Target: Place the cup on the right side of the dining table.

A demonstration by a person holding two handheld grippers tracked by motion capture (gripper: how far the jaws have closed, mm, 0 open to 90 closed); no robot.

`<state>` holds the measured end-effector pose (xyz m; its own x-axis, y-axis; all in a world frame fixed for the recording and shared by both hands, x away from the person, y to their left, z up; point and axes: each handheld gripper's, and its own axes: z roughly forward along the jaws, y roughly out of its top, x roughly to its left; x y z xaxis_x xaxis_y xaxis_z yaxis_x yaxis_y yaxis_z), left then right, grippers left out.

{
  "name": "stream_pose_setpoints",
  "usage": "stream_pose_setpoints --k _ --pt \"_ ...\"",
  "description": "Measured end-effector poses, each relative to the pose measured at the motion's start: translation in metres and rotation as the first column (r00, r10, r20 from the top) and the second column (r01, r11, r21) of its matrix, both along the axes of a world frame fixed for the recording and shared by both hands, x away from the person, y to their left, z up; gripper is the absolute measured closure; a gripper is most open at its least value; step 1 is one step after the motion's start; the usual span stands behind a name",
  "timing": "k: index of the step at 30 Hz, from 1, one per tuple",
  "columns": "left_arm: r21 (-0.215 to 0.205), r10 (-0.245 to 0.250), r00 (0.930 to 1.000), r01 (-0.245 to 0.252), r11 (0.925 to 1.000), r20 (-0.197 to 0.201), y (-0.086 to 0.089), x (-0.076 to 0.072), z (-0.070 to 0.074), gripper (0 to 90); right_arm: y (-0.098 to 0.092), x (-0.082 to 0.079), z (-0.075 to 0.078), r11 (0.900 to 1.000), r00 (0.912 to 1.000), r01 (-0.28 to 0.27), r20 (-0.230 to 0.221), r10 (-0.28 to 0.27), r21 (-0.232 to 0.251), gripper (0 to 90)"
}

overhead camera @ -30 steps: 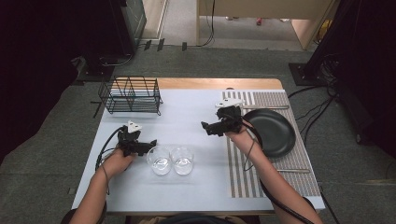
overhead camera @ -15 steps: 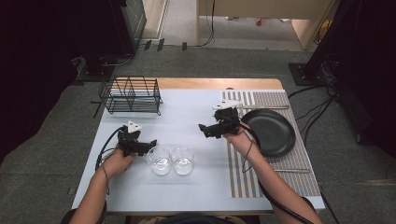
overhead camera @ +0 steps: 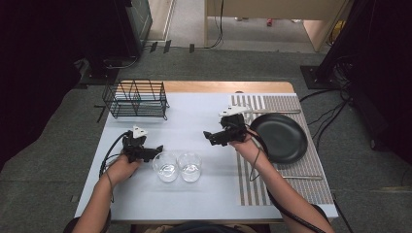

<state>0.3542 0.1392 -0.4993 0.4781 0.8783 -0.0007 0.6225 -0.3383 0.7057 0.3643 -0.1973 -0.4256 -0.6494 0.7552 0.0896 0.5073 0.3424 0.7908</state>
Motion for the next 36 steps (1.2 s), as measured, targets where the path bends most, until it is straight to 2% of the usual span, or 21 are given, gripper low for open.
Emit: stream_pose_setpoints --k 3,6,15,22,29,36 --pt "-0.002 0.002 1.0 -0.002 1.0 0.001 0.0 0.0 0.0 1.5 0.002 -0.001 -0.001 1.0 1.0 -0.003 -0.001 0.003 0.006 2.3" --pt "-0.002 0.002 1.0 -0.002 1.0 0.001 0.0 0.0 0.0 1.5 0.003 -0.001 -0.002 1.0 0.9999 0.011 0.005 -0.011 0.009 15.2" --pt "-0.003 0.002 1.0 -0.002 1.0 0.001 0.0 0.0 0.0 1.5 0.007 -0.002 -0.007 1.0 1.0 0.003 0.006 -0.002 -0.005 15.1" --pt "-0.003 0.002 1.0 -0.002 1.0 0.001 0.0 0.0 0.0 1.5 0.011 -0.005 -0.012 1.0 0.9997 -0.023 0.005 0.023 -0.005 15.2" --pt "-0.001 0.001 1.0 -0.001 1.0 0.001 0.0 0.0 0.0 1.5 0.016 -0.007 -0.021 0.998 0.9986 -0.054 0.003 0.054 -0.029 15.6" --pt "0.0 0.001 1.0 -0.001 1.0 0.0 0.0 0.0 0.0 1.5 0.016 -0.007 -0.027 0.998 0.9978 -0.066 -0.011 0.066 -0.006 16.5"
